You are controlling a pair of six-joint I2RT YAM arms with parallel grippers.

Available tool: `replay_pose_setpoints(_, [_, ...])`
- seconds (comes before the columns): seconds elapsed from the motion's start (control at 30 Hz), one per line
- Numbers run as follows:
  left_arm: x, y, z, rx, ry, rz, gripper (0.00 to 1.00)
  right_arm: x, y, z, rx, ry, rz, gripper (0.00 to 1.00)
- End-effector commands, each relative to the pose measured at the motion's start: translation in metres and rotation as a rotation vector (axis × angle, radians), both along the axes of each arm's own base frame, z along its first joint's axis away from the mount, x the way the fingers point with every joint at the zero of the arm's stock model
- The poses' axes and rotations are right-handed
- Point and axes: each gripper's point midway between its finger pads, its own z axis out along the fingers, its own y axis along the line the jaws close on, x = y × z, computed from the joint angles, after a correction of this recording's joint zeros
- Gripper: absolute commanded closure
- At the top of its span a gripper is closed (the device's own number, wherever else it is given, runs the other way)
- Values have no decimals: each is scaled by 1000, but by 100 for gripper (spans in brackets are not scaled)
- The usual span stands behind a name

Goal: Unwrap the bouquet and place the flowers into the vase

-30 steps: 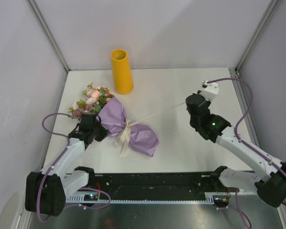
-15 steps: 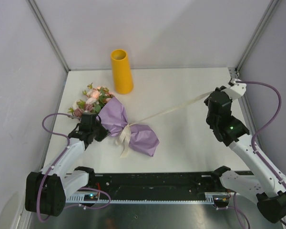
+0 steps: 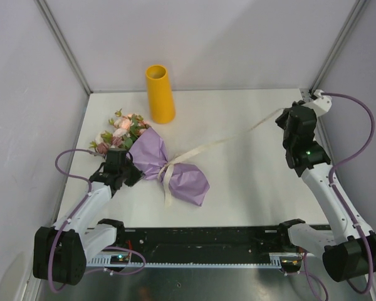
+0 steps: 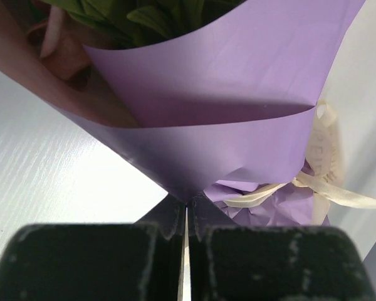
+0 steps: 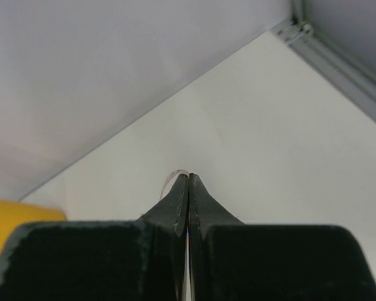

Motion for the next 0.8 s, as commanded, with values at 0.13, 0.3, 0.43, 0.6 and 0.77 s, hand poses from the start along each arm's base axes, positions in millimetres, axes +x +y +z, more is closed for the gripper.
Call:
replay_pose_setpoints(0.13, [8, -6, 26, -37, -86, -31, 97, -5, 78, -39, 106, 157, 334, 75])
replay_pose_setpoints(0.3, [15, -12, 54, -38, -173, -95, 69, -33, 132, -46, 128, 207, 514, 54])
replay_pose_setpoints(0.43, [16, -17, 80, -31, -243, -159, 50, -65, 190, -48, 171, 192, 696, 46])
replay_pose_setpoints(0.6, [10, -13, 95, 28, -296, -212, 37, -99, 265, -72, 248, 213, 830, 40])
replay_pose_setpoints(0.77, [-4, -8, 95, 65, -310, -234, 36, -125, 343, -97, 290, 235, 952, 41])
